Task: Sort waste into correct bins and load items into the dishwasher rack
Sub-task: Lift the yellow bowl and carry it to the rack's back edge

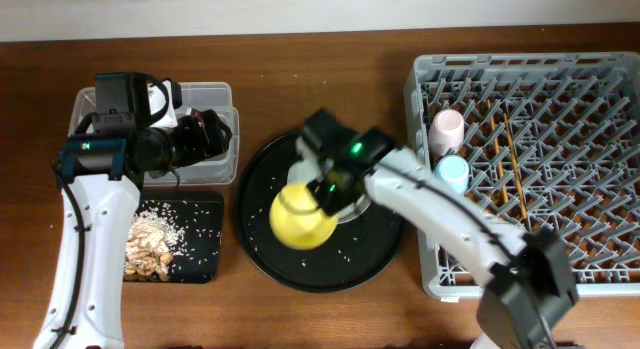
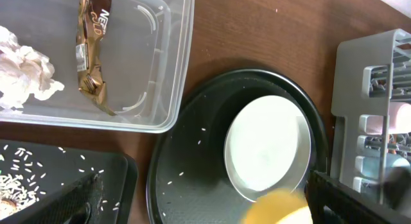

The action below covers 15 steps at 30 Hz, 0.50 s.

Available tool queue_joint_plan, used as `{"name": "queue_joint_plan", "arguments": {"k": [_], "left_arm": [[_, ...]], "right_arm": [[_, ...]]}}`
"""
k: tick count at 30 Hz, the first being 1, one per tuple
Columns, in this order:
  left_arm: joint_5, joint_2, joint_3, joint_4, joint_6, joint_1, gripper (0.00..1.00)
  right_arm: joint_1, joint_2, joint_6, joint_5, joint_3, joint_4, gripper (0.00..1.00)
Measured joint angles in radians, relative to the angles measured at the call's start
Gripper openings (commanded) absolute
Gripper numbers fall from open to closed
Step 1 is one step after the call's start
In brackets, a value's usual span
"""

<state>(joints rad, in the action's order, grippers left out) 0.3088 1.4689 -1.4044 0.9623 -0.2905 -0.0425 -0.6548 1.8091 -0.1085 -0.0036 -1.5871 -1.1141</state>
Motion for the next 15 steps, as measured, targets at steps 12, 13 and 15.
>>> {"name": "queue_joint_plan", "arguments": {"k": [12, 13, 15], "left_arm": [[0.000, 0.000, 0.000, 0.000, 0.000, 0.000, 0.99], [0.000, 0.000, 0.000, 0.000, 0.000, 0.000, 1.00], [0.000, 0.000, 0.000, 0.000, 0.000, 0.000, 0.99]], "right_arm": [[0.421, -0.039, 0.084, 0.711, -0.222, 0.156, 0.04], [0.443, -0.039, 0.089, 0.721, -0.222, 0.176, 0.04], [0.524, -0.039, 0.109, 0.761, -0.222, 0.244, 0.04]]}}
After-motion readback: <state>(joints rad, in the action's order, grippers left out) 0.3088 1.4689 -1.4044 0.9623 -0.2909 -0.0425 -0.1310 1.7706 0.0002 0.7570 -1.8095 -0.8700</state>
